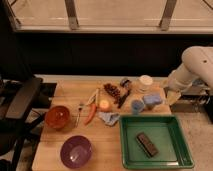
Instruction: Place banana in purple bowl
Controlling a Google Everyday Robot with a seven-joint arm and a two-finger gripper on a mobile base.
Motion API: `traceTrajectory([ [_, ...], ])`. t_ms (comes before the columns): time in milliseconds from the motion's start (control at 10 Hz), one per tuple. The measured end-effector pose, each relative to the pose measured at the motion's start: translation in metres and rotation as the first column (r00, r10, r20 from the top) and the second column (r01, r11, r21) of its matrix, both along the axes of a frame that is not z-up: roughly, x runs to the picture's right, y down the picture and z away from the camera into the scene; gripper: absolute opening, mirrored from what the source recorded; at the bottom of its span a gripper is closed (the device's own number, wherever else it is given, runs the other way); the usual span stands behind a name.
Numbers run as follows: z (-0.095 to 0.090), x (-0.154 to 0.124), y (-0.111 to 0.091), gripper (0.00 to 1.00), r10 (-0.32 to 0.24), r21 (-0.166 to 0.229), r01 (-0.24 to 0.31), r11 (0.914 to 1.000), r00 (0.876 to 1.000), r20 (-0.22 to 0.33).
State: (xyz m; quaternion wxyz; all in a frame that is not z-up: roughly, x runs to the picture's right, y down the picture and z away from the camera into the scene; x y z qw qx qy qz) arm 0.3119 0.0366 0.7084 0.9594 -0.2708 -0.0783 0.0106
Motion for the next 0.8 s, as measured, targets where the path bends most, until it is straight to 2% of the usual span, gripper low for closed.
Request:
traceTrajectory([
  [800, -0.0005, 0.0001, -0.0008, 0.65, -0.011, 0.003, 0.011, 0.9999, 1.000, -0.001],
])
